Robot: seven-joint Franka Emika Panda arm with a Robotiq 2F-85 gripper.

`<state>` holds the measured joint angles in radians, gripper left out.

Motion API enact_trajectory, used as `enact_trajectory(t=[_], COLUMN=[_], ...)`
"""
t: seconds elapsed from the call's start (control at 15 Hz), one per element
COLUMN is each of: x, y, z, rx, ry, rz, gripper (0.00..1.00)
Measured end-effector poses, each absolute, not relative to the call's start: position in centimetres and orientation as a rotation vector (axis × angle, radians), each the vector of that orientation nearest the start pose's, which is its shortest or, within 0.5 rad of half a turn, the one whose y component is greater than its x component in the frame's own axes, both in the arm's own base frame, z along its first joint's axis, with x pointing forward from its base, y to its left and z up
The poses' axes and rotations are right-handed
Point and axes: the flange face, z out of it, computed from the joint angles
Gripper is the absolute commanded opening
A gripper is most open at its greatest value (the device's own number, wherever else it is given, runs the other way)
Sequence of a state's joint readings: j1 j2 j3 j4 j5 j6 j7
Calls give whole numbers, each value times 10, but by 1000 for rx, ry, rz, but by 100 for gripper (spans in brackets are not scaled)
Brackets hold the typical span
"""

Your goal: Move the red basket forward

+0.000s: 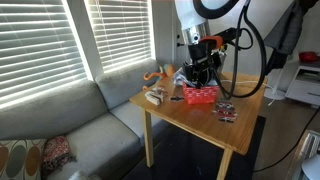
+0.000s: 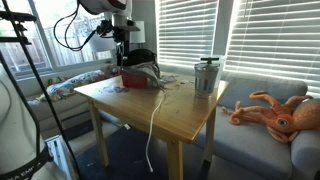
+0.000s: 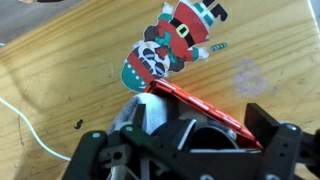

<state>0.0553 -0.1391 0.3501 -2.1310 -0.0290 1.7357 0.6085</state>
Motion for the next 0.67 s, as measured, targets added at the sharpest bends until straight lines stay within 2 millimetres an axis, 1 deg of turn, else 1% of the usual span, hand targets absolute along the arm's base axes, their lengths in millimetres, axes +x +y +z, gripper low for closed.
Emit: enact_trajectory(t=[0.53, 0.67], x=[442, 439], y=[190, 192], z=[446, 446], rx=[-3300, -3300], ry=[338, 327], rz=[327, 321], gripper=[100, 100])
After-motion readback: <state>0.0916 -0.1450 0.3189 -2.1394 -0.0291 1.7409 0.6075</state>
